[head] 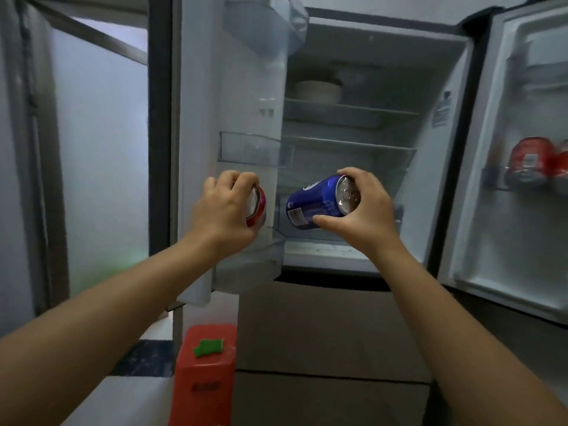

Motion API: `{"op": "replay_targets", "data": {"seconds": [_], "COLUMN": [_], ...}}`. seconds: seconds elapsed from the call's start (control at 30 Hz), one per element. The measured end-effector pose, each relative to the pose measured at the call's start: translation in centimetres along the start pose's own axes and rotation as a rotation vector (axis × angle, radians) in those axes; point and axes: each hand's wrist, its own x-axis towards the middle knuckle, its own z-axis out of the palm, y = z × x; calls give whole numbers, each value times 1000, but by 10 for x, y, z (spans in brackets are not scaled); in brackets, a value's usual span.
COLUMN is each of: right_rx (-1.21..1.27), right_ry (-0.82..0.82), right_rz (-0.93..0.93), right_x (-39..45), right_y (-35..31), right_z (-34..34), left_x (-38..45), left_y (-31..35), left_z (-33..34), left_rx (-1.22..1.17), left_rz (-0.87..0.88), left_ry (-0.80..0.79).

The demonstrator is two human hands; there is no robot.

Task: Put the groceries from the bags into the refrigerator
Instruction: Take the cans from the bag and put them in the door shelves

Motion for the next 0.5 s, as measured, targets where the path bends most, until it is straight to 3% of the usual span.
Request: {"op": "replay_targets", "data": {"seconds": [0.2,0.5], "right_rx": [164,269], "right_ry": [-197,-550], "right_rz": [-93,-112], "right_x": [63,106], "right_y": [67,100], "right_z": [61,130], "left_x": [42,73], "left_y": [-4,-11], "left_z": [48,75], "left_rx": [109,266], "left_rz": [-239,-383], "left_ry": [-41,-267]}}
